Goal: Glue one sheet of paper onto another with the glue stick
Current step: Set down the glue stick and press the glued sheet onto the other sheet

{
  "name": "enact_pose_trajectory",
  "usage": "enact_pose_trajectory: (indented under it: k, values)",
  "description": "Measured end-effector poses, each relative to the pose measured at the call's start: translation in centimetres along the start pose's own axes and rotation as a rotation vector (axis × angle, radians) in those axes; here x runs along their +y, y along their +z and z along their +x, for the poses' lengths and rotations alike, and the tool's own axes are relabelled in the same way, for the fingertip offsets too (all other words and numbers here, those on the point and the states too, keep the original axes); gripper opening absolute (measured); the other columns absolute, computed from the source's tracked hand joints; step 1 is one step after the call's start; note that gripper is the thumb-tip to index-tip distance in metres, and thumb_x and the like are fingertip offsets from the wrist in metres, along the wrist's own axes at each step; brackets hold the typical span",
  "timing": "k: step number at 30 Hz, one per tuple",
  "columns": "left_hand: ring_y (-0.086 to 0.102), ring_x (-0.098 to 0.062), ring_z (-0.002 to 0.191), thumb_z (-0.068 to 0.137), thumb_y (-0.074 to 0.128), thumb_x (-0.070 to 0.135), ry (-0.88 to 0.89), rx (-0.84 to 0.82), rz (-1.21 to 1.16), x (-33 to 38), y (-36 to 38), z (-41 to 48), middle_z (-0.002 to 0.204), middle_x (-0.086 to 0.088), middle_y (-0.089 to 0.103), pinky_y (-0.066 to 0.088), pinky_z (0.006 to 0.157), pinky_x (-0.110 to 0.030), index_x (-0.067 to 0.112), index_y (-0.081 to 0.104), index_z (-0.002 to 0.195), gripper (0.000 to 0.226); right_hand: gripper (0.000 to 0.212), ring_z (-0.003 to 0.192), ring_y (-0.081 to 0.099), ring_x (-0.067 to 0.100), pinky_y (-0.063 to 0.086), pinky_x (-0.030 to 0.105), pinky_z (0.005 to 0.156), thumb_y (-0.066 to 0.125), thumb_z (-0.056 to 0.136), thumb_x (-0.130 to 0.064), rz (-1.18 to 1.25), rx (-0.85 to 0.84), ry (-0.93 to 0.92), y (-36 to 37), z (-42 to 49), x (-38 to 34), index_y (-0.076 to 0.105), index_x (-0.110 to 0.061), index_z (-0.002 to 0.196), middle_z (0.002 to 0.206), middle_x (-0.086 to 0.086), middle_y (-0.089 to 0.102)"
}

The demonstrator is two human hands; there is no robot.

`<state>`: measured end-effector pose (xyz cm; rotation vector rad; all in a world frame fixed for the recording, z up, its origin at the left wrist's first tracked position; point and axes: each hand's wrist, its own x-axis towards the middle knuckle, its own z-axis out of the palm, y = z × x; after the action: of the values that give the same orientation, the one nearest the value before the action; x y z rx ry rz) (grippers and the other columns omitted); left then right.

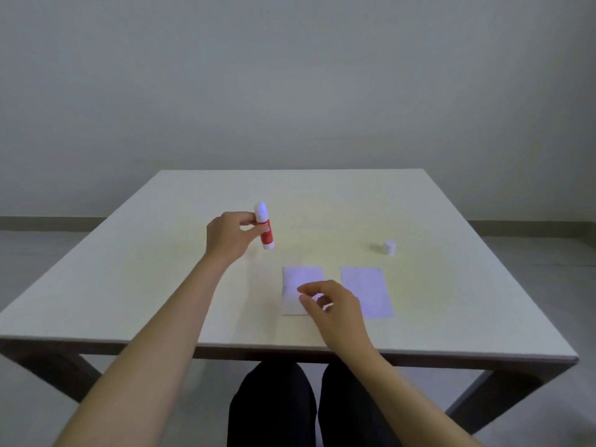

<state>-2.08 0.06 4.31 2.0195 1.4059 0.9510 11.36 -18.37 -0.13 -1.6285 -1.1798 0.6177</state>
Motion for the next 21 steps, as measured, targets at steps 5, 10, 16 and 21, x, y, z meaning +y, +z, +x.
enact_pose_trajectory:
  k: [5, 10, 16, 21]
  values:
    - [0.065, -0.015, 0.097, 0.077, 0.068, 0.042, -0.036, 0.0, 0.065, -1.1, 1.2, 0.6, 0.099, 0.009, 0.075, 0.044, 0.081, -0.032, 0.03, 0.074, 0.081, 0.014, 0.031, 0.099, 0.055, 0.02, 0.039, 0.025, 0.076, 0.056, 0.092, -0.031, -0.537, -0.118, -0.297, 1.8, 1.5, 0.9, 0.066, -0.016, 0.116, 0.109, 0.002, 0.061]
    - [0.064, -0.016, 0.093, 0.077, 0.067, 0.043, -0.049, 0.002, 0.082, -1.9, 1.6, 0.4, 0.095, 0.01, 0.075, 0.044, 0.081, -0.033, 0.031, 0.073, 0.075, 0.013, 0.052, 0.098, 0.048, 0.028, 0.033, 0.033, 0.08, 0.053, 0.086, -0.053, -0.875, -0.201, -0.379, 2.4, 2.3, 1.0, 0.065, -0.008, 0.107, 0.102, 0.007, 0.058]
    - [0.064, -0.014, 0.096, 0.079, 0.067, 0.038, -0.044, 0.001, 0.036, -1.9, 1.8, 0.1, 0.095, 0.007, 0.075, 0.043, 0.08, -0.032, 0.026, 0.074, 0.081, 0.014, 0.041, 0.048, 0.041, 0.016, 0.03, 0.022, 0.05, 0.082, 0.048, -0.039, -1.174, -0.154, -0.477, 2.4, 1.5, -1.5, 0.046, -0.019, 0.041, 0.043, -0.005, 0.039]
    - [0.064, -0.013, 0.096, 0.079, 0.067, 0.035, -0.038, 0.004, -0.002, -1.9, 2.1, -0.6, 0.086, 0.01, 0.07, 0.044, 0.082, -0.032, 0.031, 0.071, 0.08, 0.006, 0.058, 0.045, 0.022, 0.015, 0.011, 0.021, 0.044, 0.069, 0.034, -0.011, -1.271, -0.24, -0.505, 2.2, 0.1, -2.2, 0.013, -0.017, 0.047, 0.052, 0.0, -0.004]
